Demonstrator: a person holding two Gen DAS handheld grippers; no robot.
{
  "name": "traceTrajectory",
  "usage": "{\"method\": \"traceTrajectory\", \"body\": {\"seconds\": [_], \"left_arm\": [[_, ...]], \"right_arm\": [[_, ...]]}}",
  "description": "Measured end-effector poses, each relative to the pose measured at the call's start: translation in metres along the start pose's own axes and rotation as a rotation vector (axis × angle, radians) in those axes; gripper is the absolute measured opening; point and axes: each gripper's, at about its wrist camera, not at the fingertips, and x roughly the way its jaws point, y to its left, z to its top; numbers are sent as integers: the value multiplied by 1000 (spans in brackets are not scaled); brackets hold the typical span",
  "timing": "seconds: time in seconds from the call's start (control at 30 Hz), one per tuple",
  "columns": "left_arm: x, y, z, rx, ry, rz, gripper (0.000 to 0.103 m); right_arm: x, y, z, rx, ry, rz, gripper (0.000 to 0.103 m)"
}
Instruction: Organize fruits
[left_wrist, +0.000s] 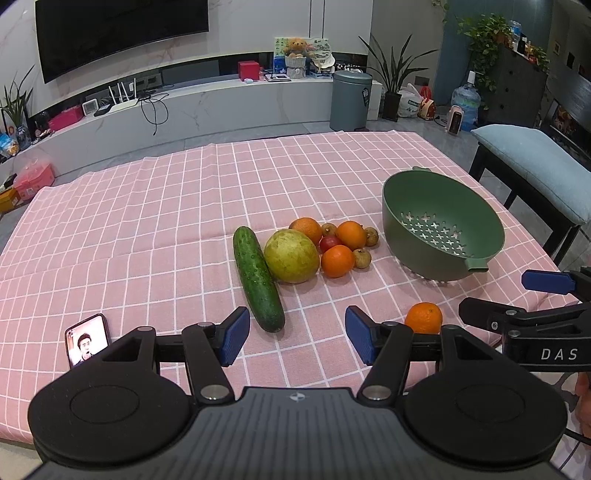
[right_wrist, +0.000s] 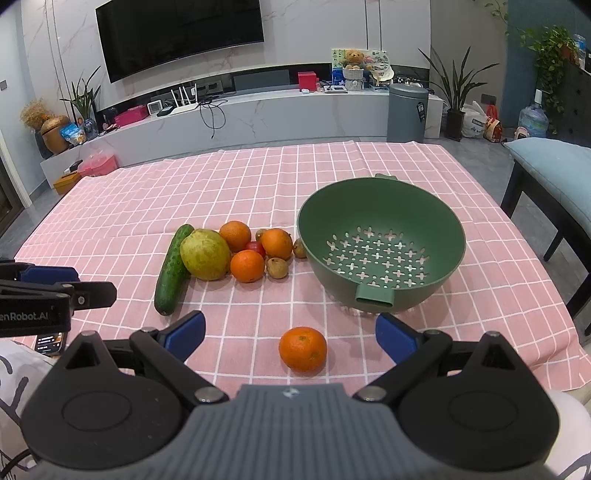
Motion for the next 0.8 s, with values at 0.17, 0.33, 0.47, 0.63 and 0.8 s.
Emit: {"method": "traceTrajectory", "body": {"seconds": [0.17, 0.33, 0.47, 0.63, 0.8], "left_arm": [[-1, 0, 0, -2, -3, 1, 70], [-1, 0, 0, -2, -3, 1, 70], [-1, 0, 0, -3, -3, 1, 70], [-1, 0, 0, -1, -2, 0, 70], [0, 1, -1, -1, 3, -1, 70]], "right_arm": [[0, 1, 0, -1, 1, 0, 95], [0, 1, 1, -2, 2, -1, 95], [1, 1, 1, -3, 7, -2, 95], [2, 1, 1, -2, 11, -3, 95], [2, 1, 1, -2, 12, -3, 95]]}}
